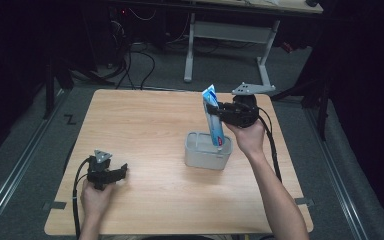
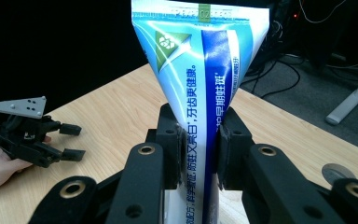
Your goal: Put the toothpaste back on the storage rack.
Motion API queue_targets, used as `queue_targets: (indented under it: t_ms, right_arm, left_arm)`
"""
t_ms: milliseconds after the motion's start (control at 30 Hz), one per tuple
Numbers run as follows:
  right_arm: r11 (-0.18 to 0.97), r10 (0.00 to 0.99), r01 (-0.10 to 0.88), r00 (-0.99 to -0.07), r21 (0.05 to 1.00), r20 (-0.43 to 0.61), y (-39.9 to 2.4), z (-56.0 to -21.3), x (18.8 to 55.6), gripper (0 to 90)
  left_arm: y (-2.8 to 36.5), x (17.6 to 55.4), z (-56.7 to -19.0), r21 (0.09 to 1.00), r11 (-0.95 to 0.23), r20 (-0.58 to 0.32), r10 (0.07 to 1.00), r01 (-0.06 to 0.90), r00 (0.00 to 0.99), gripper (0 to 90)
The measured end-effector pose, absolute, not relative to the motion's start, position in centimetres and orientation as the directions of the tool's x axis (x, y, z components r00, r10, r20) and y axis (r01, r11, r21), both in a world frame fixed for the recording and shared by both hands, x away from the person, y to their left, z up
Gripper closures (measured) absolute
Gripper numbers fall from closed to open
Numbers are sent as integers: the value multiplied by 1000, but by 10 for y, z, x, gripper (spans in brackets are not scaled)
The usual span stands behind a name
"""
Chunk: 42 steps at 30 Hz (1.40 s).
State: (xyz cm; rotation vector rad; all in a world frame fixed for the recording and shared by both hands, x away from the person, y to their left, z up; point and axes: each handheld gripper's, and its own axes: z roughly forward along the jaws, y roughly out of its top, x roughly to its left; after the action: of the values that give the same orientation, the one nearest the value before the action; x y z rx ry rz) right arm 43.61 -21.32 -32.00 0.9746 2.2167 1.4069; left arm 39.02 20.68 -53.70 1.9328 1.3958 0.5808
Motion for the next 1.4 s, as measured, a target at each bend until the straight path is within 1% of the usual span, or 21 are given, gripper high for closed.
queue_targets:
  t_ms: [400,700,1167,1400]
  right_arm:
    - [292,709,380,-702,878,68,-201,-330,444,742]
    - [300,707,397,-703,867,78,-198,-337,448,741]
    - [347,712,407,-701,845,45,-194,-348,449,741]
    - [355,714,424,-699,833,52,-193,-355,450,741]
  left_arm:
    - [207,390,-537,738,-199,-34,944,645,329,227]
    - [207,390,-537,739,-198,-33,944,644,328,227]
    - [207,390,-537,738,-198,-35,944,645,329,228]
    - [207,391,-537,738,-198,-35,943,645,330,228]
